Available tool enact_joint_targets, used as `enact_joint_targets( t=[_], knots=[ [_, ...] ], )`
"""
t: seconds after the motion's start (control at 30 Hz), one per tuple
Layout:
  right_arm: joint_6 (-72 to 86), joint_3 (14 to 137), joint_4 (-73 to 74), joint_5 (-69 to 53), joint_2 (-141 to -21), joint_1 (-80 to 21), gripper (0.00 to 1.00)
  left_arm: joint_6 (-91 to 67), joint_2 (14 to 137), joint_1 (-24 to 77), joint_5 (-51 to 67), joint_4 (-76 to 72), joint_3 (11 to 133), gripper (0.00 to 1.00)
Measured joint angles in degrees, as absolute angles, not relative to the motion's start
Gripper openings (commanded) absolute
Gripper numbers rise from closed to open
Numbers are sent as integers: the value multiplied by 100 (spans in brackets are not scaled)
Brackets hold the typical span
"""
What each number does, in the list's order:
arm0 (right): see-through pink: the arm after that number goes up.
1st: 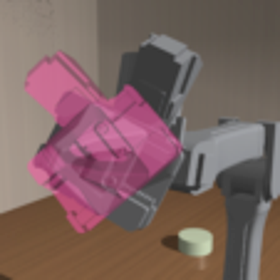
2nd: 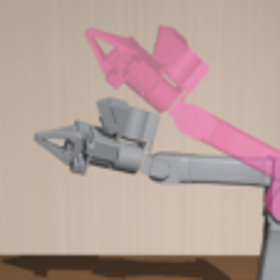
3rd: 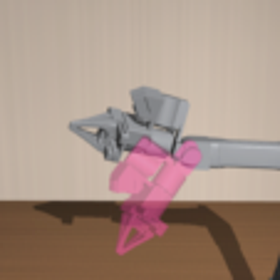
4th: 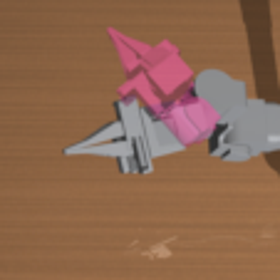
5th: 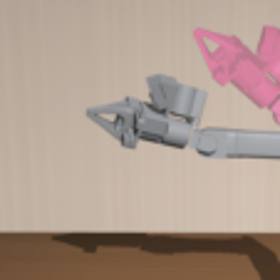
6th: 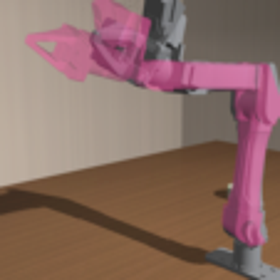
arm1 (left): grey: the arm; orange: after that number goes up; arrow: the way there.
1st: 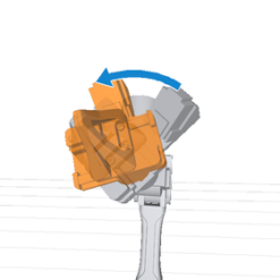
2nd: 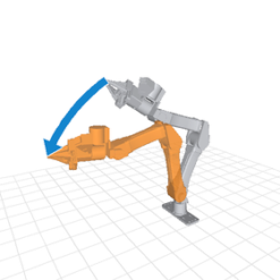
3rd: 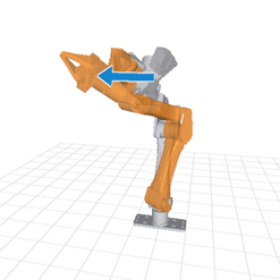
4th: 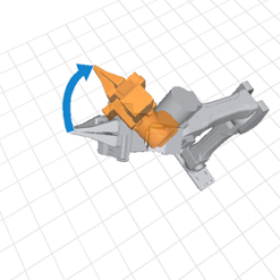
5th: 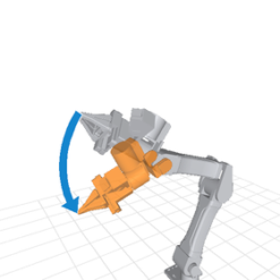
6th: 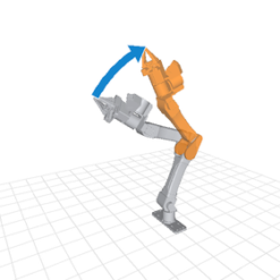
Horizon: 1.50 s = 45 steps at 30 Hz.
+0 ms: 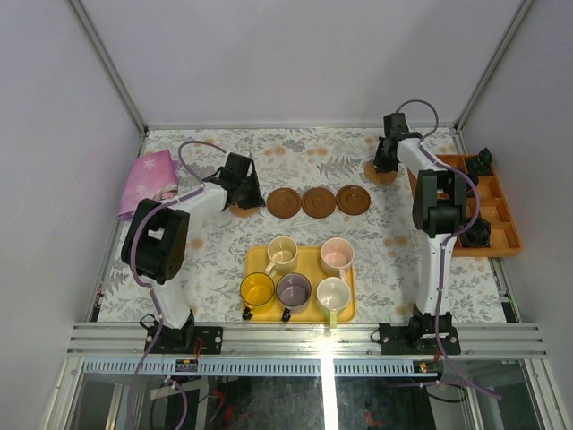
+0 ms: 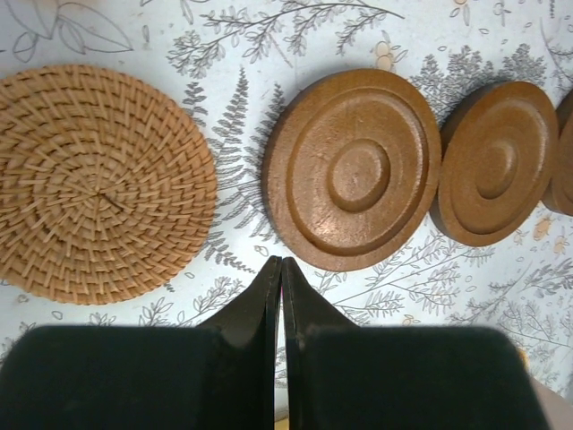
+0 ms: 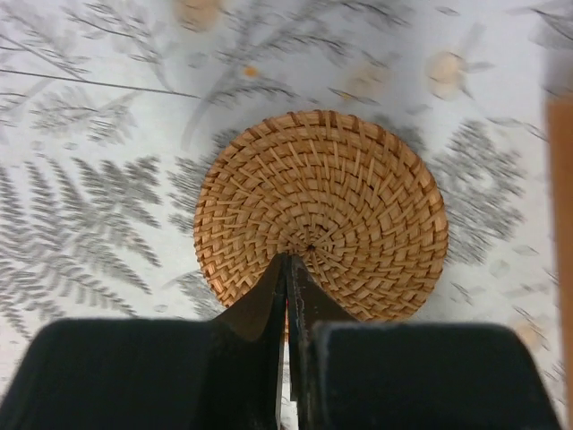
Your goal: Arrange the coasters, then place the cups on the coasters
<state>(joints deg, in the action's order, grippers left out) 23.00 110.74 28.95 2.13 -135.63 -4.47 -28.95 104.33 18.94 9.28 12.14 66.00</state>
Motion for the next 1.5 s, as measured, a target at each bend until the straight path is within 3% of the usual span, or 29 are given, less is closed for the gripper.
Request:
enact_joint_targets(
  t=[0.33, 0.67, 0.97, 1.5],
  knots=[
    [2261, 9452, 2755, 1256, -12532, -399, 0, -2818, 10427, 1747, 768, 1260, 6563, 0],
    [2187, 8228, 2687, 1144, -11697, -401, 0, -2696, 10427, 1649, 226, 1492, 6617, 0],
    [1918, 8346, 2908, 1085, -11730, -770, 0, -2624, 10431, 1586, -504, 1686, 6759, 0],
    [1837, 8556, 3273, 873, -11832, -1612, 0, -2637, 10827, 1557, -668, 1704, 6779, 0]
  ],
)
